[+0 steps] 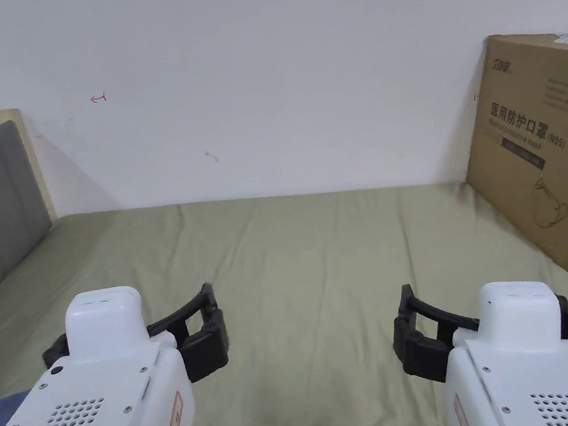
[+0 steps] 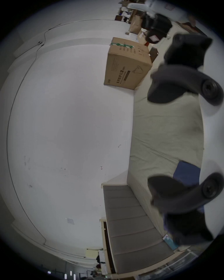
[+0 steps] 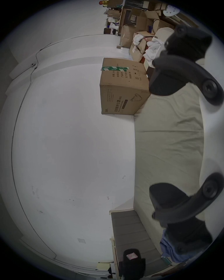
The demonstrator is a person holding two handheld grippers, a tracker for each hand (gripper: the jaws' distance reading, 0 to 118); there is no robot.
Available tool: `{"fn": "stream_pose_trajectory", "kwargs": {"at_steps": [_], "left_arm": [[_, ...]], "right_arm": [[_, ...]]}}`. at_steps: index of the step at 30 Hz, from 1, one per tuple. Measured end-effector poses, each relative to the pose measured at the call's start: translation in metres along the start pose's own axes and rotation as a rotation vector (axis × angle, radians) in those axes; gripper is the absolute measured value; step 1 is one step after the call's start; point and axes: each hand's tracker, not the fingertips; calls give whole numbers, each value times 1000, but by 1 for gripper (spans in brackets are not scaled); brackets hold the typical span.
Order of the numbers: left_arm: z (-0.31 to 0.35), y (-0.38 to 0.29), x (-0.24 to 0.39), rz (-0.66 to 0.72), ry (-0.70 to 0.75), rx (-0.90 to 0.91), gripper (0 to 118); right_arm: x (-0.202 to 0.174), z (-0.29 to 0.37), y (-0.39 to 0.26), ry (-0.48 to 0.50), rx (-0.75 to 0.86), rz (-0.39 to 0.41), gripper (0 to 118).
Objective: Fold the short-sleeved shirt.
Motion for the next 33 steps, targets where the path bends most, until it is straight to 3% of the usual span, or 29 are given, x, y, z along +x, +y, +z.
{"fn": "stream_pose_trajectory", "kwargs": {"at_steps": [1,3,4,7,10,21,26,33], "left_arm": [[1,0,3,-42,21,3,56],[3,0,9,-78,86,27,11],[3,-3,9,-81,77,41,10],[6,1,9,-106,0,42,1],[7,2,14,-144,25,61,0],[1,5,10,-132,-4,22,0],[9,10,-12,-145,71,18,0],[43,16,-72,-126,280,2,0]], "right_arm": [[-3,1,2,-3,10,31,85],[-7,0,3,-60,26,88,4],[-7,0,1,-75,25,70,4],[-3,-6,0,9,-35,30,3],[-4,-6,-1,-9,-20,68,0],[-7,-7,4,31,-40,56,0],[-32,-12,5,127,-43,68,0],[-96,-24,4,360,-76,34,0]]}}
